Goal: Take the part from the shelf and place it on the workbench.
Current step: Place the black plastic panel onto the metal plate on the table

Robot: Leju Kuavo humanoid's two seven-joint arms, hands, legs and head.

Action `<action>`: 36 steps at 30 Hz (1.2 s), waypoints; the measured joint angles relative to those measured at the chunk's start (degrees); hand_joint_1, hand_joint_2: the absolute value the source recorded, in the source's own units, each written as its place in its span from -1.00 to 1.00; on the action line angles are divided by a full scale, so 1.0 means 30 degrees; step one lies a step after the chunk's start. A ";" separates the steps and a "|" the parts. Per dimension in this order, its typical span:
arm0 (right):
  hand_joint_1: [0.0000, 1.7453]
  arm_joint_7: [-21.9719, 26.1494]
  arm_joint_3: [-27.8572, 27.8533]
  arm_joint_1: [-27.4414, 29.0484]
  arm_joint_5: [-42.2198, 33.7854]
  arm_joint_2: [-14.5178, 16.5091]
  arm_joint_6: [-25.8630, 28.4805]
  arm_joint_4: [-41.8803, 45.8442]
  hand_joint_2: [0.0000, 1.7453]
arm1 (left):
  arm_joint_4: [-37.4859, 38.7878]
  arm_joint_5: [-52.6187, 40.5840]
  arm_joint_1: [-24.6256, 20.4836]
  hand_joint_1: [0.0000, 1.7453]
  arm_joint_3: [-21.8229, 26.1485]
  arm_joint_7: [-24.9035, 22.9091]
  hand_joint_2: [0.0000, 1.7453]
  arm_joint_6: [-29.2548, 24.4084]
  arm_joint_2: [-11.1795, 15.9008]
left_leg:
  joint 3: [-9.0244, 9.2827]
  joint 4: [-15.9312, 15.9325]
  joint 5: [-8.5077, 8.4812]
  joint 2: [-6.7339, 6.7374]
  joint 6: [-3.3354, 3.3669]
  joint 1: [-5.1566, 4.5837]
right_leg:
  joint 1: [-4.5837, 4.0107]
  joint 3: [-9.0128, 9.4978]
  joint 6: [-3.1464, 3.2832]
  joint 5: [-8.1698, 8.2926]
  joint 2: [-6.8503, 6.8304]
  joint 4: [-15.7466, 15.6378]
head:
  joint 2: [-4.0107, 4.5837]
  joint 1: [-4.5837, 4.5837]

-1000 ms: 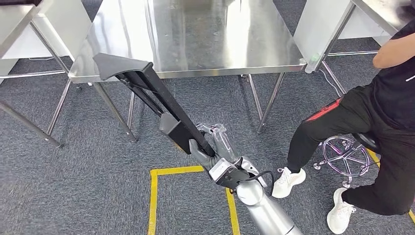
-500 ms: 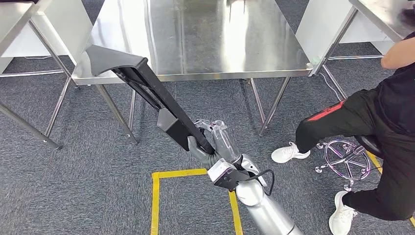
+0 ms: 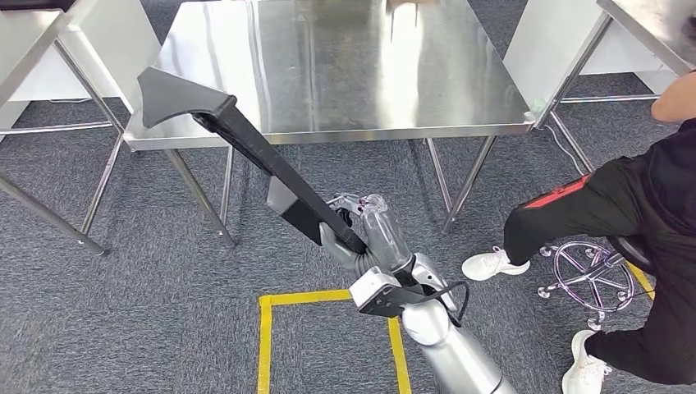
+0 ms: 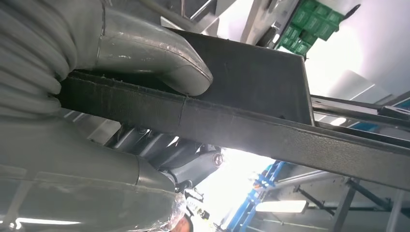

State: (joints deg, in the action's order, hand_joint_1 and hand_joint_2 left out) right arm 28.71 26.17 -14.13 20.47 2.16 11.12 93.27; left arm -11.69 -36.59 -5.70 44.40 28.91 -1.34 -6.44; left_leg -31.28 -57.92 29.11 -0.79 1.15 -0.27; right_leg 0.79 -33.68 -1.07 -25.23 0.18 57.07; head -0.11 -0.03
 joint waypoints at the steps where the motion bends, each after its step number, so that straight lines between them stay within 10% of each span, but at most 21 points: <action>1: 1.00 -0.0020 -0.0002 -0.0044 0.0027 -0.0011 0.0027 0.0100 1.00 | 0.0002 -0.0018 0.0006 -1.00 0.0009 -0.0053 1.00 -0.0027 0.0000 | -0.0228 -0.0530 0.0294 0.0024 -0.0122 0.0046 | 0.0083 0.0139 0.0127 -0.0037 -0.0003 -0.0076 | 0.0000 0.0007; 5: 1.00 -0.0078 -0.0002 -0.0144 0.0044 -0.0087 0.0137 0.0224 1.00 | 0.0016 -0.0175 0.0129 -1.00 0.0069 -0.0158 1.00 -0.0208 -0.0006 | -0.2846 -0.4975 0.1823 0.0117 -0.0575 0.0355 | 0.0157 0.0526 0.0429 -0.0313 -0.0034 -0.0131 | 0.0000 0.0018; 7: 1.00 -0.0084 0.0000 -0.0132 0.0025 -0.0164 0.0199 0.0224 1.00 | 0.0020 -0.0200 0.0218 -1.00 0.0168 -0.0180 1.00 -0.0306 0.0018 | -0.3320 -0.4882 0.0999 0.0152 -0.0718 0.0514 | 0.0219 0.0743 0.0354 -0.0514 0.0003 -0.0125 | 0.0000 0.0022; 11: 1.00 -0.0076 -0.0007 -0.0262 -0.0016 -0.0269 0.0355 0.0224 1.00 | 0.0036 -0.0342 0.0236 -1.00 0.0295 -0.0206 1.00 -0.0353 0.0084 | -0.1577 -0.0502 -0.1517 0.0234 -0.0728 0.0614 | 0.0212 0.1271 -0.0130 -0.1040 0.0063 -0.0102 | 0.0000 0.0013; 16: 1.00 -0.0069 0.0011 -0.0463 -0.0011 -0.0359 0.0445 0.0240 1.00 | 0.0051 -0.0384 0.0253 -1.00 0.0313 -0.0222 1.00 -0.0353 0.0085 | -0.1078 0.0025 -0.1302 0.0185 0.0141 0.0377 | 0.0128 0.1177 -0.0646 -0.1548 0.0032 0.0333 | 0.0000 -0.0004; 20: 1.00 -0.0025 0.0005 -0.0508 -0.0015 -0.0506 0.0470 0.0260 1.00 | 0.0053 -0.0392 0.0229 -1.00 0.0324 -0.0220 1.00 -0.0353 0.0098 | -0.0720 0.0130 -0.1040 0.0173 0.0581 0.0304 | 0.0136 -0.1634 -0.0516 -0.2995 0.0011 0.5068 | 0.0000 -0.0033; 22: 1.00 -0.0025 0.0007 -0.0473 -0.0013 -0.0586 0.0470 0.0260 1.00 | 0.0056 -0.0392 0.0254 -1.00 0.0326 -0.0222 1.00 -0.0353 0.0080 | -0.0503 0.0123 -0.0843 0.0110 0.0610 0.0220 | 0.0097 -0.2352 -0.0708 -0.2573 0.0012 0.5465 | 0.0000 -0.0034; 24: 1.00 -0.0027 0.0007 -0.0479 -0.0013 -0.0626 0.0474 0.0260 1.00 | 0.0058 -0.0402 0.0267 -1.00 0.0326 -0.0224 1.00 -0.0353 0.0060 | -0.0168 0.0125 -0.0598 0.0032 0.0563 0.0169 | 0.0049 -0.1574 -0.0930 -0.1078 0.0001 0.3038 | 0.0000 -0.0038; 27: 1.00 -0.0035 0.0002 -0.0500 -0.0011 -0.0677 0.0503 0.0271 1.00 | 0.0080 -0.0528 0.0258 -1.00 0.0326 -0.0256 1.00 -0.0366 0.0053 | 0.0161 0.0102 -0.0220 -0.0046 0.0332 0.0034 | -0.0136 -0.0399 -0.0635 0.0233 -0.0018 0.0291 | 0.0000 -0.0038; 31: 1.00 -0.0095 -0.0006 -0.0520 -0.0014 -0.0721 0.0638 0.0322 1.00 | 0.0075 -0.0714 0.0236 -1.00 0.0323 -0.0317 1.00 -0.0402 0.0091 | 0.0153 -0.0144 0.0208 -0.0004 -0.0078 0.0127 | -0.0002 -0.0054 -0.0013 0.0115 0.0026 -0.0009 | 0.0000 -0.0034; 36: 1.00 -0.0138 0.0000 -0.0546 -0.0022 -0.0763 0.0780 0.0348 1.00 | 0.0073 -0.0859 0.0257 -1.00 0.0312 -0.0371 1.00 -0.0448 0.0131 | -0.2884 -0.5171 0.1931 0.0113 -0.0551 0.0372 | 0.0093 0.0529 0.0457 -0.0258 0.0005 -0.0141 | 0.0000 -0.0007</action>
State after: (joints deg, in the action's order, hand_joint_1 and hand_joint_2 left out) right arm 28.29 26.17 -15.77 20.41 -0.13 13.46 94.31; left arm -11.47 -39.17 -4.93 45.33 27.79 -2.69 -6.05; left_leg -39.93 -73.43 34.90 -0.46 -0.50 0.85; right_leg 1.06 -32.10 0.30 -26.01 0.20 56.65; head -0.11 -0.05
